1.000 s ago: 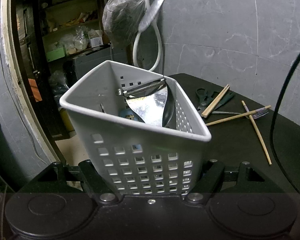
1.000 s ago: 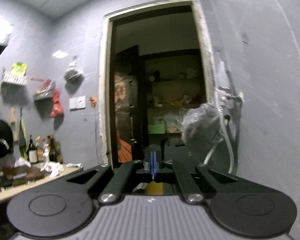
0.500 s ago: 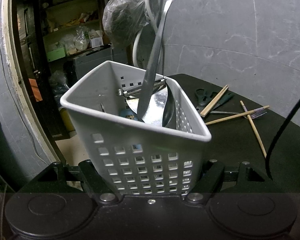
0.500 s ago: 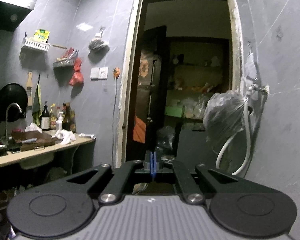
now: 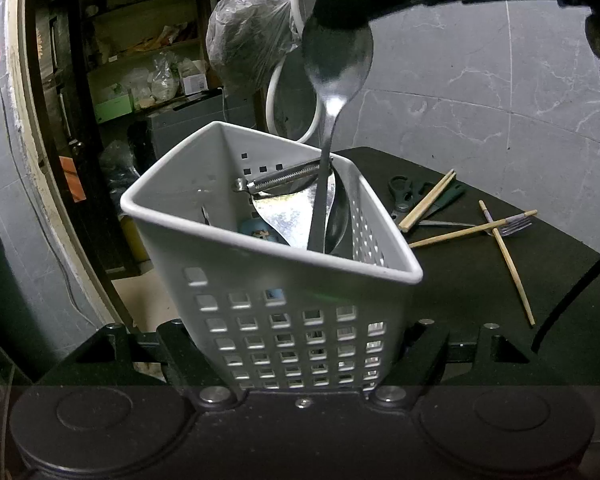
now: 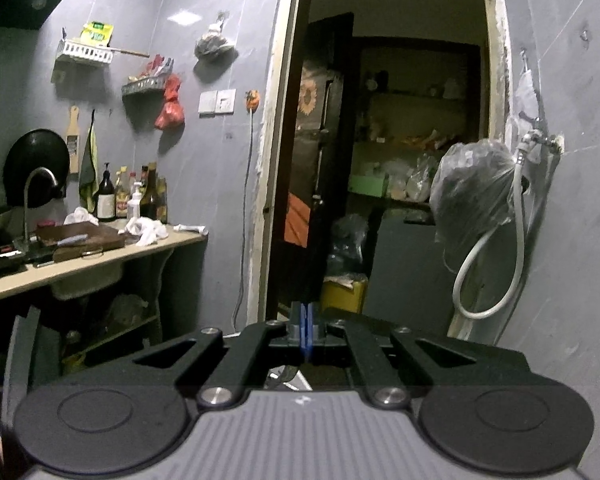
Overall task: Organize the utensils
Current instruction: 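Lower the spoon into the basket and open the right gripper, then move the open right gripper back over the table toward the fork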
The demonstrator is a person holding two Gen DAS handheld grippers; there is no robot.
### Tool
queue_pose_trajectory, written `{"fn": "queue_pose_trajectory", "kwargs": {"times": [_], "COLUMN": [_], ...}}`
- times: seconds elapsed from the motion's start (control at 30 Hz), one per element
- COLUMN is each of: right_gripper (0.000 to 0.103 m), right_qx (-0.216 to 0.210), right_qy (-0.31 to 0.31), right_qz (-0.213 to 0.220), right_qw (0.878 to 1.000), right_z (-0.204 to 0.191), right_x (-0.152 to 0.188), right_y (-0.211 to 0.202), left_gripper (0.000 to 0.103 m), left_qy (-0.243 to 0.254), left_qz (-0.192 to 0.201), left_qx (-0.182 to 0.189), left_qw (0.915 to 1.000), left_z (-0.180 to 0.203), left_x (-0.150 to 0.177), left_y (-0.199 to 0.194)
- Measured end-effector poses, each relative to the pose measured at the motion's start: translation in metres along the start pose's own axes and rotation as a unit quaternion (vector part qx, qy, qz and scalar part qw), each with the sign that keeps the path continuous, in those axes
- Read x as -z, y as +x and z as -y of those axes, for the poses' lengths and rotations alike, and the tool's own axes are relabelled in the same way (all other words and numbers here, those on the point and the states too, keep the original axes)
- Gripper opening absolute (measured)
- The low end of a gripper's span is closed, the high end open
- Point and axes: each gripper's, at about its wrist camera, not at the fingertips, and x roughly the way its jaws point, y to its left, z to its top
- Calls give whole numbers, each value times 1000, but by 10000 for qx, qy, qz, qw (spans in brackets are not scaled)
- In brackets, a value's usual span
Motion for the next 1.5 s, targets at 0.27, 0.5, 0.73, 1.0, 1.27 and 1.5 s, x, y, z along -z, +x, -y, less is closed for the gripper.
{"fn": "queue_pose_trajectory", "kwargs": {"times": [0.27, 0.5, 0.73, 1.0, 1.27, 1.5], "right_gripper": [2, 2, 14, 51, 88, 103], "right_qx": [-79, -90, -133, 120, 550, 981], "right_qy": [-32, 14, 80, 234, 501, 866], "right_qz": [-138, -281, -333, -142, 105, -108], "right_qw": [9999, 9996, 9993, 9996, 9972, 9913], "right_z": [-2, -1, 3, 12, 32, 54], "right_x": [2, 4, 5, 4, 8, 27], "right_y": [2, 8, 10, 2, -13, -21], "left_gripper": [78, 78, 78, 78, 78, 78], "left_qy": [0, 2, 2, 8, -2, 8], "left_qz": [0, 1, 2, -3, -13, -55], "left_qx": [-1, 0, 1, 1, 0, -10], "left_qw": [10000, 10000, 10000, 10000, 10000, 10000], "left_z": [0, 0, 0, 1, 1, 2], "left_x": [0, 0, 1, 1, 1, 2], "left_y": [0, 0, -1, -2, -2, -3]}}
